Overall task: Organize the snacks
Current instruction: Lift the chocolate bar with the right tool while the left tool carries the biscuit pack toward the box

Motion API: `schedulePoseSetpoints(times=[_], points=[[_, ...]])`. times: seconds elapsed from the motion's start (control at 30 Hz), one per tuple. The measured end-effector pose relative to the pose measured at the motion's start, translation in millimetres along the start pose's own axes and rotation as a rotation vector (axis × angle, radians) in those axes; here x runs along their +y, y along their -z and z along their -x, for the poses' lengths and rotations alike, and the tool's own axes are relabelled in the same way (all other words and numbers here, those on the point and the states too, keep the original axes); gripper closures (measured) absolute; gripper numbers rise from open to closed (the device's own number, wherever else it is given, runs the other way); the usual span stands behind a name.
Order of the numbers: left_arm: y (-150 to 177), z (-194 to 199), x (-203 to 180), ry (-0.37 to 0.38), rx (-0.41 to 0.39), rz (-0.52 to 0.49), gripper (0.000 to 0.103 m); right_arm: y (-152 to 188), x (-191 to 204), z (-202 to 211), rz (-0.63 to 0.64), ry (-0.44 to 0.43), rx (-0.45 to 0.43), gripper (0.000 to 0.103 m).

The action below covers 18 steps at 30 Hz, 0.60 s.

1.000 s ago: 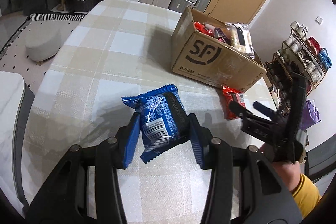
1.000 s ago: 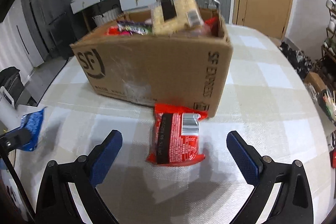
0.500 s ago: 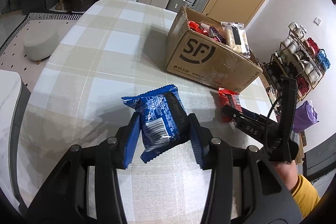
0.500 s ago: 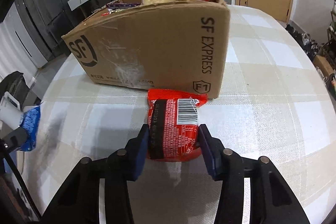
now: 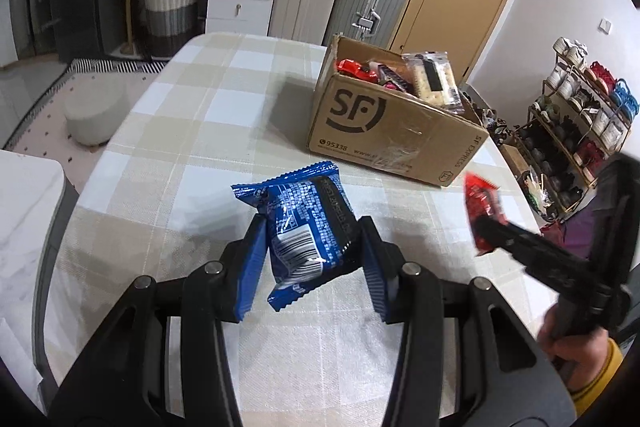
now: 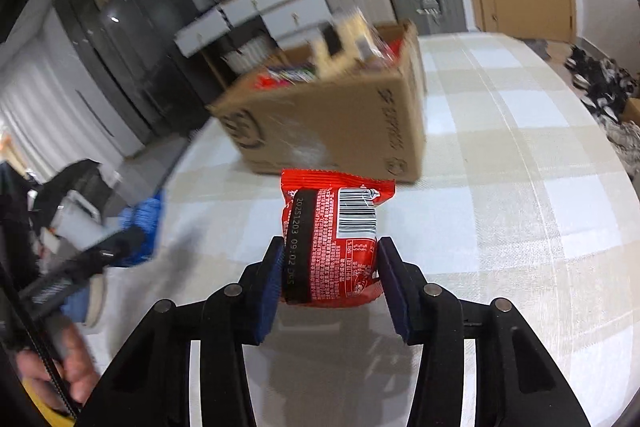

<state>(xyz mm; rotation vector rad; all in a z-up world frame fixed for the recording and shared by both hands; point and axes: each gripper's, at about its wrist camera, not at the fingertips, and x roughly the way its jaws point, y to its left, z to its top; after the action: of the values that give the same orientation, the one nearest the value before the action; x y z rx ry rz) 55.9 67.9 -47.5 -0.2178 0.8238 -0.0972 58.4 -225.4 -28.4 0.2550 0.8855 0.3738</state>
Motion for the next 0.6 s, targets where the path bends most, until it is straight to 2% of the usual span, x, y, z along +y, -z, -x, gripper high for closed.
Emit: schedulePoseSetpoints(times=[0.23, 0.6], points=[[24, 19, -9, -0.056, -0.039, -0.021, 0.061, 12, 22, 40, 0.026, -0.111, -0.073, 0.057], [55, 44, -2, -0.068, -0.058, 0.027, 0.061, 45, 40, 68, 0.048, -0.131, -0.103, 0.057]])
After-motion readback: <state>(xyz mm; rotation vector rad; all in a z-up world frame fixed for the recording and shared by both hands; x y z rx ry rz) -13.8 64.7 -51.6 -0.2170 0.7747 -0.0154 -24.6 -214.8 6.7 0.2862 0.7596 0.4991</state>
